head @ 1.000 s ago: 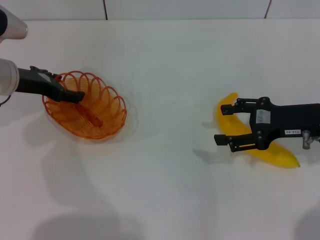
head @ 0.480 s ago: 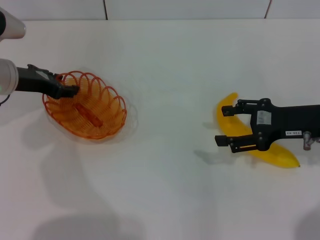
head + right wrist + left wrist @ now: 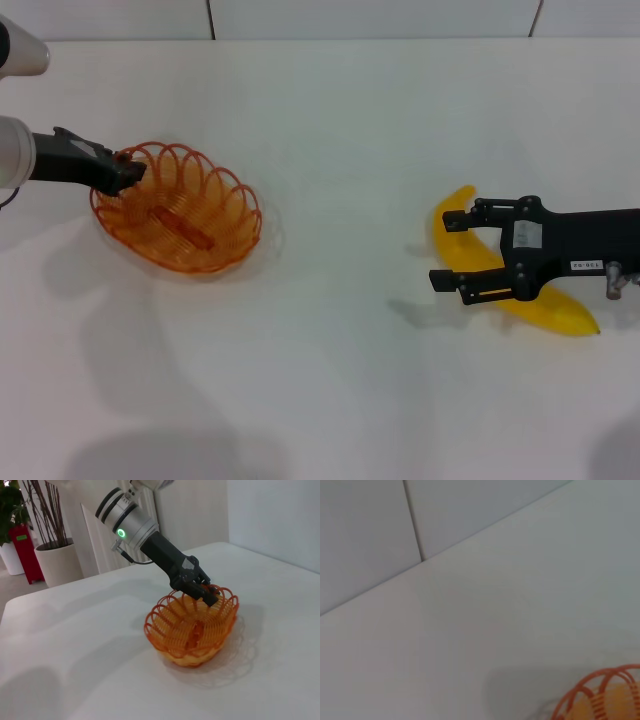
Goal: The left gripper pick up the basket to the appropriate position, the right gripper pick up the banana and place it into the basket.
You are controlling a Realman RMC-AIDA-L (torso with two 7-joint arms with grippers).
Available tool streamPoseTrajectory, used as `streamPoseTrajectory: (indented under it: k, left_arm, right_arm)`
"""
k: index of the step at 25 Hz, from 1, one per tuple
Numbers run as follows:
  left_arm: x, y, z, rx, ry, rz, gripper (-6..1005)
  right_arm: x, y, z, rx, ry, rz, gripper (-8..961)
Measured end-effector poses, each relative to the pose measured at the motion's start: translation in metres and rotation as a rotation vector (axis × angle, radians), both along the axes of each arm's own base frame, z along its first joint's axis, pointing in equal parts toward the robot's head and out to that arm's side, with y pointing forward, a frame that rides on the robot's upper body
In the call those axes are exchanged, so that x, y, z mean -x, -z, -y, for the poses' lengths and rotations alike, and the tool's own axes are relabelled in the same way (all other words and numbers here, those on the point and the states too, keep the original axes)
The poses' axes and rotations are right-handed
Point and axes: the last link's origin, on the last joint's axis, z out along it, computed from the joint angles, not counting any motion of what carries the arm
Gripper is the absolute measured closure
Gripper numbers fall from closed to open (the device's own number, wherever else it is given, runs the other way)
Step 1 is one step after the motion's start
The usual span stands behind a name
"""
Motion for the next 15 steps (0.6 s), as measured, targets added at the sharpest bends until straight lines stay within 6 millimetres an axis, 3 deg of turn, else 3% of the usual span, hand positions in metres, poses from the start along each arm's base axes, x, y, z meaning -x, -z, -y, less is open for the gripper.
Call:
streamPoseTrajectory:
  k: [5, 15]
  left_arm:
    - [0.000, 0.000, 0.000, 0.001, 0.002, -0.001, 808]
    - [-0.016, -0.006, -0.002, 0.004, 0.031, 0.078, 864]
  right_arm:
    - [0.000, 0.000, 0.000, 0.000, 0.000, 0.000, 92]
    - [-0.002, 0.000, 0.002, 0.000, 0.008, 0.000, 92]
